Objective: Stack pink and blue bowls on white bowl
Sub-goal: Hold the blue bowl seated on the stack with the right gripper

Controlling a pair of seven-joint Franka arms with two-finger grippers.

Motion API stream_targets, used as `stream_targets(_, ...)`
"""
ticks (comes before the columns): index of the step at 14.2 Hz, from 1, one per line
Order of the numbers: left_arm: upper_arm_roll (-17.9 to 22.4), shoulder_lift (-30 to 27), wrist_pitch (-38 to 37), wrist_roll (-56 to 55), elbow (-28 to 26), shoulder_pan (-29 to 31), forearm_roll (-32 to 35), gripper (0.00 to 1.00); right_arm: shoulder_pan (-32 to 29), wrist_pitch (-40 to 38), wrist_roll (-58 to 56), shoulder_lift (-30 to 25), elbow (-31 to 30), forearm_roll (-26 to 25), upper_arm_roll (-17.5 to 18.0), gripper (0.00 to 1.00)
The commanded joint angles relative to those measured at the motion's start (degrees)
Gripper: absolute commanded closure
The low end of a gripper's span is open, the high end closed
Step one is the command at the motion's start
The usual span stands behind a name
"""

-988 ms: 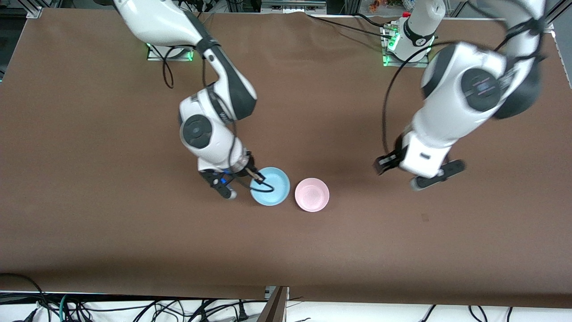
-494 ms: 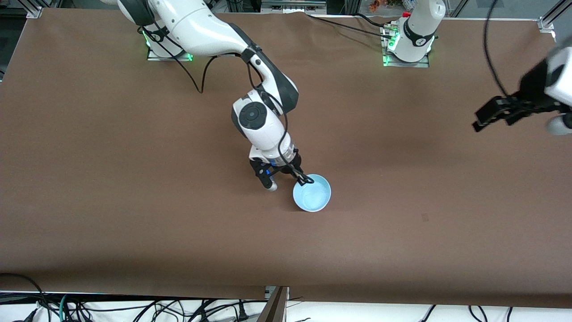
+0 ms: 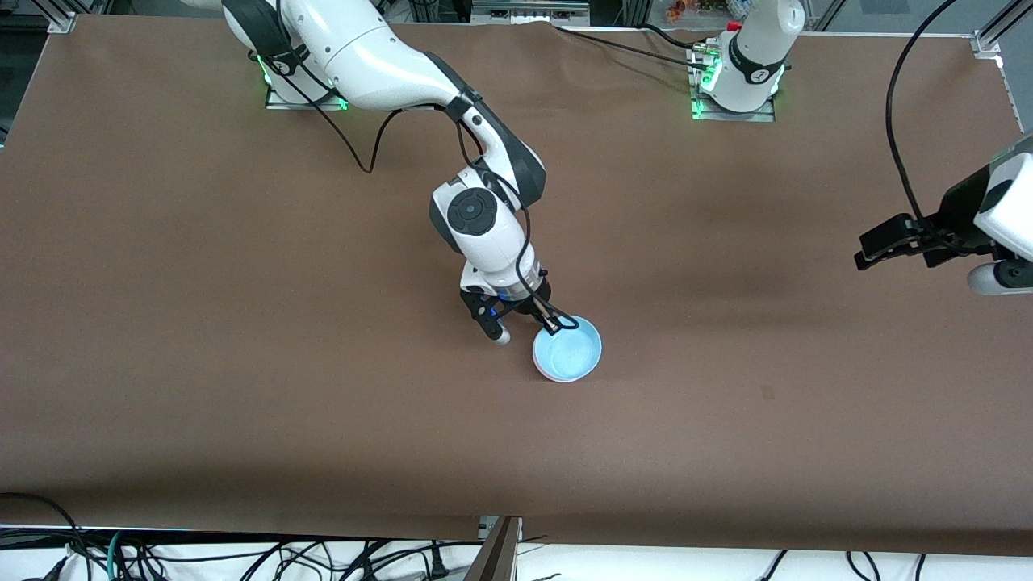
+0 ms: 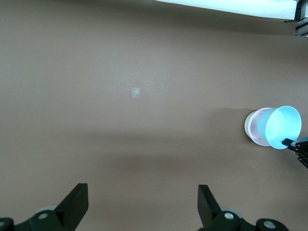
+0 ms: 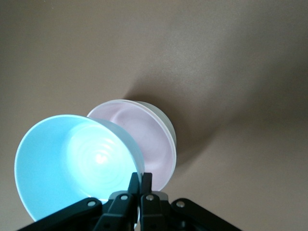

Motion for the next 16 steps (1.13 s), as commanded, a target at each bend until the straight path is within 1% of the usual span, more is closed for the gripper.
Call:
stream_targets(1, 0.2, 0.5, -0.4, 1.0, 1.9, -0.1, 0.0, 0.00, 1.1, -0.3, 1.0, 1.0, 0.5, -2.2, -0.6, 1.00)
stream_targets(7, 0.2, 0.5, -0.4, 0.9, 1.8, 0.1, 0.0, 0.00, 1.4, -1.4, 0.5, 1.3, 0.5, -4.9, -0.8, 1.00)
stream_targets(13, 0.2, 0.5, -0.4, 0.9, 1.9, 0.0, 0.0, 0.00, 1.3, -1.4, 0.2, 1.8, 0.7, -5.6, -1.0, 1.00)
stream_targets(16, 0.2, 0.5, -0.4, 0.9, 1.9, -0.1, 0.0, 0.00, 1.1, -1.4, 0.1, 1.9, 0.7, -6.1, -1.0, 0.97)
